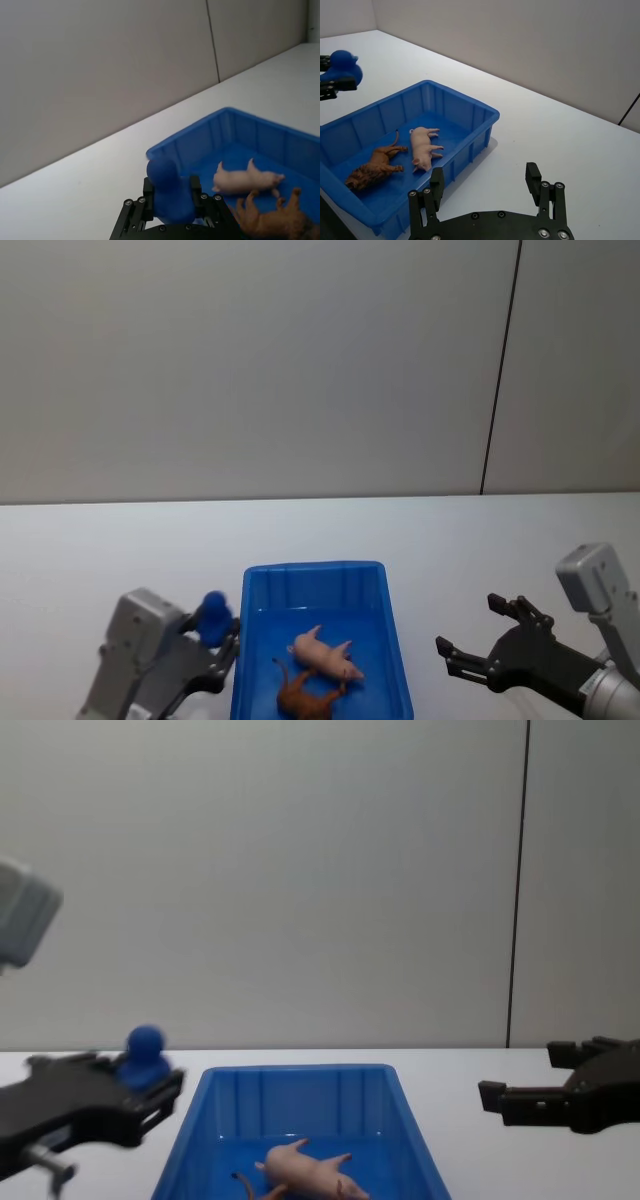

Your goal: Pick up the two dolls from the table and place them into the box.

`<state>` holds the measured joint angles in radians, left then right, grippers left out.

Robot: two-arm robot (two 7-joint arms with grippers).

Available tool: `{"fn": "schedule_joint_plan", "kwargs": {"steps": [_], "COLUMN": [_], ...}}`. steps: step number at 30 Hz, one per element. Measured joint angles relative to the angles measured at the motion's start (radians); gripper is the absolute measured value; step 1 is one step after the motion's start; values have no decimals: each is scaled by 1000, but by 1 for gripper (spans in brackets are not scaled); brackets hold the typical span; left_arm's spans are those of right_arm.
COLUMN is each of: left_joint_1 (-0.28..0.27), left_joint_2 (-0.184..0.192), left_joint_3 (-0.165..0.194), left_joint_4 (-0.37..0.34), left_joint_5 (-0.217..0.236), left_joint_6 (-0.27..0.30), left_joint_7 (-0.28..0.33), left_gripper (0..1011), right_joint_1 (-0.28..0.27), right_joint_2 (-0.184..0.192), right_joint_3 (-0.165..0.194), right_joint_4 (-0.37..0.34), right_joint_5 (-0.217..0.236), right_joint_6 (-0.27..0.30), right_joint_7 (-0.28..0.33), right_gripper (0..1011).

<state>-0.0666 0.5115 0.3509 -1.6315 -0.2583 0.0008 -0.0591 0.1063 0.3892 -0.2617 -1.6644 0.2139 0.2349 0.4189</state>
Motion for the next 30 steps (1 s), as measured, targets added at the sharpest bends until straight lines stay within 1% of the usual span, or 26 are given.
{"fn": "schedule_joint_plan", "kwargs": {"steps": [2, 4, 5, 6, 7, 8, 10, 11, 12, 13, 14, 17, 19, 20, 21, 26, 30], "left_joint_1": [-23, -39, -55, -63, -73, -88, -102, -116, -124, -131, -141, -160, -165, -168, -172, -183, -187], "left_joint_2": [-21, -36, -51, -59, -69, -86, -100, -114, -123, -130, -142, -162, -169, -173, -179, -194, -201], "left_joint_3": [7, 11, 16, 19, 22, 28, 33, 39, 42, 45, 49, 56, 58, 59, 61, 65, 67], "left_joint_4": [9, 17, 26, 31, 37, 48, 59, 70, 76, 82, 92, 109, 114, 118, 123, 135, 139], "left_joint_5": [16, 29, 38, 44, 48, 57, 64, 69, 72, 74, 77, 81, 81, 81, 80, 73, 70], "left_joint_6": [-4, -7, -10, -13, -16, -21, -27, -32, -37, -39, -46, -62, -71, -75, -86, -115, -127], "left_joint_7": [-21, -40, -53, -63, -72, -88, -103, -116, -126, -132, -144, -162, -169, -171, -177, -189, -194], "left_gripper": [412, 505, 524, 585, 613, 613, 671, 695, 755, 776, 832, 883, 950, 957, 993, 1003, 1003], "right_joint_1": [0, 0, 0, 0, 0, 0, 0, 0, 0, 0, 0, 0, 0, 0, 0, 0, 0], "right_joint_2": [0, 0, 0, 0, 0, 0, 0, 0, 0, 0, 0, 0, 0, 0, 0, 0, 0], "right_joint_3": [0, 0, 0, 0, 0, 0, 0, 0, 0, 0, 0, 0, 0, 0, 0, 0, 0], "right_joint_4": [0, 0, 0, 0, 0, 0, 0, 0, 0, 0, 0, 0, 0, 0, 0, 0, 0], "right_joint_5": [0, 0, 0, 0, 0, 0, 0, 0, 0, 0, 0, 0, 0, 0, 0, 0, 0], "right_joint_6": [0, 0, 0, 0, 0, 0, 0, 0, 0, 0, 0, 0, 0, 0, 0, 0, 0], "right_joint_7": [0, 0, 0, 0, 0, 0, 0, 0, 0, 0, 0, 0, 0, 0, 0, 0, 0], "right_gripper": [1001, 1001, 1001, 1001, 1001, 1001, 1001, 1001, 1001, 1001, 1001, 1001, 1001, 1001, 1001, 1001, 1001]}}
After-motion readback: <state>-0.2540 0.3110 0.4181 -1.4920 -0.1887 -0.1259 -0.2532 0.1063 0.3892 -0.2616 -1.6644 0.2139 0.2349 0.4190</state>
